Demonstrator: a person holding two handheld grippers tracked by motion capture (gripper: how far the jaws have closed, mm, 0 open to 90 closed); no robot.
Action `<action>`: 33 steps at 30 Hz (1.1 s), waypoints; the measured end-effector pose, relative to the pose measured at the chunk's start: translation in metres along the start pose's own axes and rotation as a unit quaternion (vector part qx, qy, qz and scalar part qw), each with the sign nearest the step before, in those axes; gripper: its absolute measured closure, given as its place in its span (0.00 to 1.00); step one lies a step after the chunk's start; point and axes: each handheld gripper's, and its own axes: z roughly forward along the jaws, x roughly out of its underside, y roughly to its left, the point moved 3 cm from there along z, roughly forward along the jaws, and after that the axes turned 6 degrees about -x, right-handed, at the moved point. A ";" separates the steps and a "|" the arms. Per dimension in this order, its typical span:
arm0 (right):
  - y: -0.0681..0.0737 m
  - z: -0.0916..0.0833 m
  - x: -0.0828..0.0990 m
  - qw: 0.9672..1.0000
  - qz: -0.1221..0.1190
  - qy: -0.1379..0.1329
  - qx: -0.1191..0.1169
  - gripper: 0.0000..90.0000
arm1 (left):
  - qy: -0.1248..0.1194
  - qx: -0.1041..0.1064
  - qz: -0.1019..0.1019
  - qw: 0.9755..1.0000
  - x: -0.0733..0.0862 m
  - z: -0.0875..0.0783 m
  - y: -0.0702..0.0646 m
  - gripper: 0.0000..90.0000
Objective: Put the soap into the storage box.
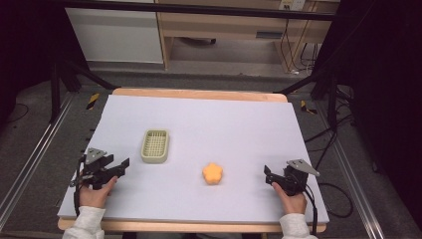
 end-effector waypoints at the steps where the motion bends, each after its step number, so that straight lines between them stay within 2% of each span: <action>1: 0.000 0.000 0.000 1.000 0.001 0.000 0.002 0.06 | -0.001 0.003 0.002 1.000 0.000 0.000 -0.002 0.39; 6: 0.002 0.001 0.000 1.000 -0.010 0.002 0.004 0.06 | 0.005 0.019 0.008 1.000 0.000 -0.001 -0.011 0.40; 10: 0.002 0.001 0.000 1.000 -0.010 0.005 0.004 0.06 | 0.009 0.024 0.017 1.000 -0.001 -0.001 -0.016 0.39; 14: 0.002 0.001 0.000 1.000 -0.011 0.004 0.006 0.06 | 0.005 0.028 0.015 0.999 -0.003 -0.002 -0.019 0.38; 25: 0.003 0.001 0.001 1.000 -0.013 0.007 0.004 0.06 | 0.003 0.045 0.028 0.999 -0.007 -0.005 -0.033 0.35; 26: 0.003 0.001 0.001 1.000 -0.012 0.008 0.005 0.06 | 0.005 0.047 0.035 0.998 -0.007 -0.006 -0.037 0.35; 33: 0.003 0.001 0.001 1.000 -0.013 0.008 0.004 0.05 | 0.009 0.058 0.053 0.997 -0.009 -0.006 -0.048 0.33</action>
